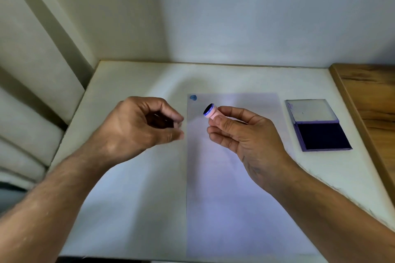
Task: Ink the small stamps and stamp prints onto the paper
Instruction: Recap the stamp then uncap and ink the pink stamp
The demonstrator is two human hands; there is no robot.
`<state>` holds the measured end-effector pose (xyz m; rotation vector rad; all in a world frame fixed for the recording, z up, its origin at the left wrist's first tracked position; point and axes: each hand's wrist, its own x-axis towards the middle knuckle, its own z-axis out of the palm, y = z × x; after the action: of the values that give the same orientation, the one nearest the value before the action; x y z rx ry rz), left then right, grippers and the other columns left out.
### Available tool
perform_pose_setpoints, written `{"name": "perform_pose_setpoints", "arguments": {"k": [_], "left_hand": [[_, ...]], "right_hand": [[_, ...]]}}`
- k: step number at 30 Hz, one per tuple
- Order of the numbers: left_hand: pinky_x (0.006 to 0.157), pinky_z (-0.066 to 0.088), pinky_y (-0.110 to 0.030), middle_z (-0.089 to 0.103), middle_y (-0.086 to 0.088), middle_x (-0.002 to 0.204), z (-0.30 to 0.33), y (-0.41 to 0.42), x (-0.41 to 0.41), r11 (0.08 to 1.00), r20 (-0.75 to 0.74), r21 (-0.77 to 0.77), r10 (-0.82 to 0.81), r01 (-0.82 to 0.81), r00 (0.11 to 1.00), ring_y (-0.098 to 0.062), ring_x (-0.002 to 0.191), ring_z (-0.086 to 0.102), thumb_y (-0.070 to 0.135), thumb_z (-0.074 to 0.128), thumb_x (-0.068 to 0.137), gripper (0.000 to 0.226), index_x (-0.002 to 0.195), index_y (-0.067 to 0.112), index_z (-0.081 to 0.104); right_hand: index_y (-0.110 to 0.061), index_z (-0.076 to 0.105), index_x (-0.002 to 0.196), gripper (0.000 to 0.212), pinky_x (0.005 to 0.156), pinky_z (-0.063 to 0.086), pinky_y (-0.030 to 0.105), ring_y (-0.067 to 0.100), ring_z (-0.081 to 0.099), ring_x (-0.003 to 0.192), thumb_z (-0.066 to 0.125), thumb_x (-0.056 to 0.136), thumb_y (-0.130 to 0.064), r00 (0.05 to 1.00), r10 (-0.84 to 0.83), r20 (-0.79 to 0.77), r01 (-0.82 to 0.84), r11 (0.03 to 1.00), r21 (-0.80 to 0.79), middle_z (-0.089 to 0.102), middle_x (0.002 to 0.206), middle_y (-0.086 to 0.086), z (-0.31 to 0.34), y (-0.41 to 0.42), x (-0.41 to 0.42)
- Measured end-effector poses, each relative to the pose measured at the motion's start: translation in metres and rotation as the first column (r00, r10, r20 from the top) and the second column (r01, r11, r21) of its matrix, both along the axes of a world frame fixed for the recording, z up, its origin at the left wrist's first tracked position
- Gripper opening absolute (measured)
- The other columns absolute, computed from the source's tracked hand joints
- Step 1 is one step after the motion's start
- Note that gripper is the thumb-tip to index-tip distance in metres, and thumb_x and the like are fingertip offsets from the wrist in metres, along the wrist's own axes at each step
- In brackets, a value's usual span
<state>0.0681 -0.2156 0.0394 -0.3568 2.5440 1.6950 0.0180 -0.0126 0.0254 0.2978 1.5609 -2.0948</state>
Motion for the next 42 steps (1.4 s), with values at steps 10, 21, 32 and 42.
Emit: {"name": "perform_pose_setpoints", "arguments": {"k": [10,21,32,42], "left_hand": [[0.063,0.045,-0.01,0.066,0.028,0.075,-0.013,0.0,0.008,0.765,0.231,-0.594,-0.133,0.248,0.964,0.008,0.074,0.058,0.025,0.076,0.07,0.025,0.086,0.039,0.063],[0.077,0.053,-0.024,0.07,0.017,0.082,-0.016,0.002,0.005,0.673,0.246,-0.698,-0.096,0.245,0.964,-0.004,0.084,0.064,0.025,0.07,0.079,0.027,0.104,0.036,0.068],[0.071,0.057,-0.027,0.07,0.015,0.08,0.015,0.018,-0.006,0.663,0.265,-0.727,0.03,0.179,0.964,-0.01,0.081,0.065,0.037,0.082,0.07,0.026,0.094,0.033,0.073],[0.086,0.052,-0.025,0.071,0.012,0.104,0.008,0.09,-0.037,0.713,0.142,-0.676,-0.121,0.186,0.982,-0.009,0.099,0.064,0.04,0.078,0.075,0.042,0.116,0.032,0.068]], "right_hand": [[-0.001,0.071,0.101,0.019,0.064,0.06,0.03,0.026,0.071,0.069,0.072,0.083,-0.002,1.0,0.021,-0.019,-0.021,1.0,0.021,0.074,0.085,0.013,-0.007,-0.006,0.001],[-0.009,0.073,0.097,0.015,0.061,0.059,0.028,0.023,0.073,0.073,0.067,0.086,0.0,0.993,0.111,-0.035,-0.111,0.994,0.013,0.076,0.081,0.005,-0.009,-0.002,0.003],[-0.011,0.073,0.096,0.016,0.062,0.059,0.029,0.026,0.075,0.078,0.067,0.086,0.0,0.994,0.107,-0.022,-0.106,0.994,0.012,0.077,0.088,0.007,-0.001,0.014,0.007],[-0.01,0.074,0.101,0.016,0.062,0.059,0.028,0.023,0.072,0.067,0.069,0.087,-0.006,0.994,-0.043,-0.102,0.056,0.991,0.122,0.077,0.086,0.009,0.009,0.057,0.002]]}}
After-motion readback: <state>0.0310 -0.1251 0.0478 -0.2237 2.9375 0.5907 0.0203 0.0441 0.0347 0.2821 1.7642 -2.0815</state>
